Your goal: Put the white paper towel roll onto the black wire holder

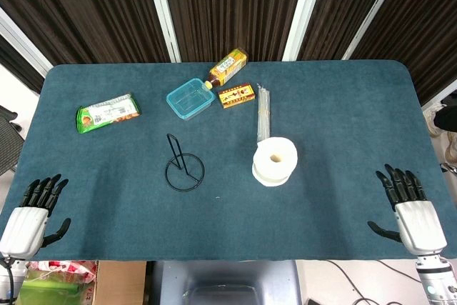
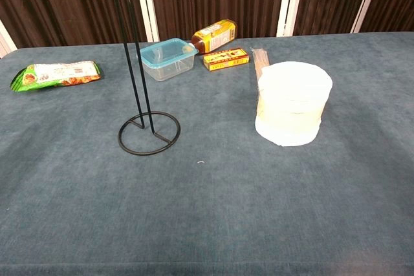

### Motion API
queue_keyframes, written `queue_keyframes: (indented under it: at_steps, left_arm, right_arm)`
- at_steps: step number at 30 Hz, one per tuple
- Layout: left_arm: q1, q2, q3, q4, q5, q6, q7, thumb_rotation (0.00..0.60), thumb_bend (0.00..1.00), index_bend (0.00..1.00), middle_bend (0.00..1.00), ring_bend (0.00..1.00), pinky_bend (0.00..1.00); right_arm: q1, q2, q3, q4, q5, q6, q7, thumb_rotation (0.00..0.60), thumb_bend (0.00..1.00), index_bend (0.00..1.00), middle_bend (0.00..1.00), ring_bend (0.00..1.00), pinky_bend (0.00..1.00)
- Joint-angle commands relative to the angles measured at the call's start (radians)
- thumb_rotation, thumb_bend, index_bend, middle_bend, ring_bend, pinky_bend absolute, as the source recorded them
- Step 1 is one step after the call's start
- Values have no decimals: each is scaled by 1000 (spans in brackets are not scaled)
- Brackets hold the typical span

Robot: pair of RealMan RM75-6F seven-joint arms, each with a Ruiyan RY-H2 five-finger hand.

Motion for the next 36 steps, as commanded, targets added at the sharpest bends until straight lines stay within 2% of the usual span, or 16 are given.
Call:
queue_keyframes:
  at_steps: [1, 6, 9, 13, 17, 21, 26, 31, 36]
  left_arm:
    - [-2, -2, 13, -10, 28, -19, 6, 600, 367, 0, 0, 0, 34]
    - [-25, -28, 21, 3, 40, -60, 28, 600, 353, 0, 0, 0, 34]
    - [-34, -31, 22, 2, 40, -74, 22, 600, 352, 0, 0, 0, 34]
    - [-45, -35, 15, 6, 27, -89, -16, 600, 353, 0, 0, 0, 45]
    - [-67, -46, 5, 22, 8, -122, -41, 600, 358, 0, 0, 0, 58]
    - [-77, -55, 3, 25, 6, -133, -38, 600, 358, 0, 0, 0, 59]
    - [-79, -57, 2, 24, -5, -135, -21, 600, 363, 0, 0, 0, 60]
    - [-83, -63, -9, 34, -37, -150, -7, 600, 363, 0, 0, 0, 59]
    - [-82, -56, -13, 27, -64, -157, 4, 600, 365, 0, 0, 0, 59]
  right_arm:
    - [1, 8, -5, 5, -8, 0, 16, 600, 151, 0, 0, 0, 0]
    - [0, 8, 3, 13, -5, 9, 31, 600, 151, 0, 0, 0, 0]
    - [18, 3, 9, 1, 5, -22, 20, 600, 151, 0, 0, 0, 0]
    - [88, 25, 18, -52, -10, -123, -10, 600, 151, 0, 0, 0, 0]
    - [193, 30, 56, -106, -3, -255, -60, 600, 149, 0, 0, 0, 0]
    - [312, 21, 118, -160, 99, -430, -79, 600, 127, 0, 0, 0, 0]
    - [433, -10, 186, -176, 238, -575, -143, 600, 116, 0, 0, 0, 0]
    - [517, -58, 217, -165, 381, -649, -242, 600, 117, 0, 0, 0, 0]
    - [588, -101, 214, -142, 501, -691, -343, 600, 116, 0, 0, 0, 0]
